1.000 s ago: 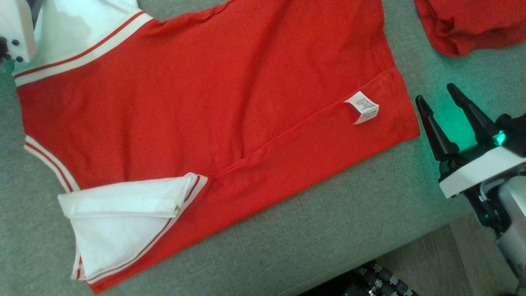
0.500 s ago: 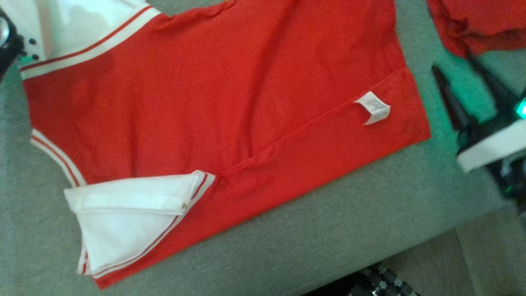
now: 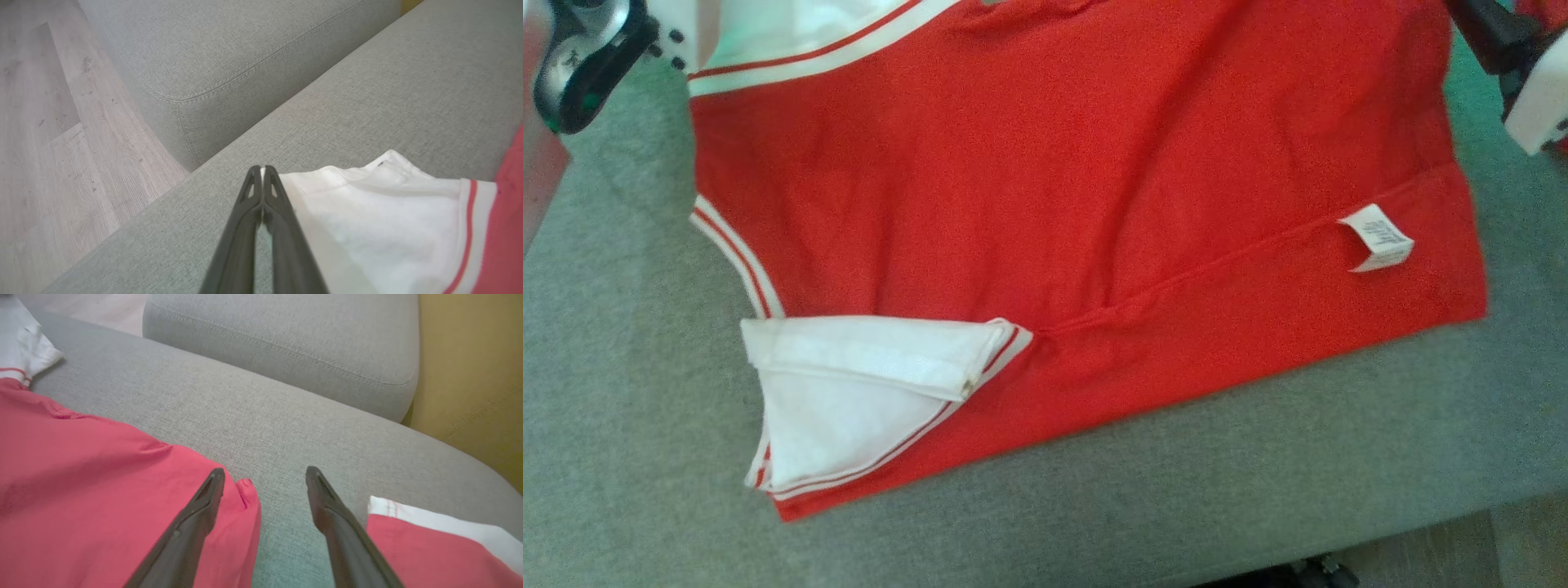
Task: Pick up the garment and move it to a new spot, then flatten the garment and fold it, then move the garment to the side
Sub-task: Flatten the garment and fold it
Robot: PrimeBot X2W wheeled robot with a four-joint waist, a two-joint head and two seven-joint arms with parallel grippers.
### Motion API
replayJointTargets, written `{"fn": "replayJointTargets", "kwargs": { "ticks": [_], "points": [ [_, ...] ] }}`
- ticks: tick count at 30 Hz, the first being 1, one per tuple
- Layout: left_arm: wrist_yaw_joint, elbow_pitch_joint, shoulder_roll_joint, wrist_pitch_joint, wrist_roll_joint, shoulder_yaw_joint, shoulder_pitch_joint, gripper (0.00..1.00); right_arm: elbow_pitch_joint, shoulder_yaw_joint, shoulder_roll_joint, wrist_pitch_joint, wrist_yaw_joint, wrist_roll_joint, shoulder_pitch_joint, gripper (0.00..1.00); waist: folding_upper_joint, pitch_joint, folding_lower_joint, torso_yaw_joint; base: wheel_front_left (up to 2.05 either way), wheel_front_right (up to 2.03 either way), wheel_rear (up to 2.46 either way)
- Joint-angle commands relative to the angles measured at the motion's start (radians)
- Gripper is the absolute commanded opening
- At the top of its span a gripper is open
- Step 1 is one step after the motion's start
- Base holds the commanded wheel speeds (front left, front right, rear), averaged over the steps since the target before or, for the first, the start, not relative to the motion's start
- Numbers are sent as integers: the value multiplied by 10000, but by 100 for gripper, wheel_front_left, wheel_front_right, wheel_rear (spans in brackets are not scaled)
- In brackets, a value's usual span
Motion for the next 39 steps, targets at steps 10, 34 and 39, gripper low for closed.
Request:
{"fn": "replayJointTargets", "kwargs": {
  "ticks": [10,34,39],
  "points": [
    [20,-606,298,-341,-360,-356,-972,0,1234,2001,-277,594,-9,515,-1084,81,0,290,-1,517,0,0,0],
    [360,-910,767,-4194,-583,382,-419,0,2633,2491,-530,-3019,-9,3218,-1266,0,0,-494,-1,1070,0,0,0],
    [787,-2299,1319,-4622,-893,433,938,0,2753,2483,-667,-3852,-9,3226,-393,0,0,-954,-1,1251,0,0,0]
  ]
}}
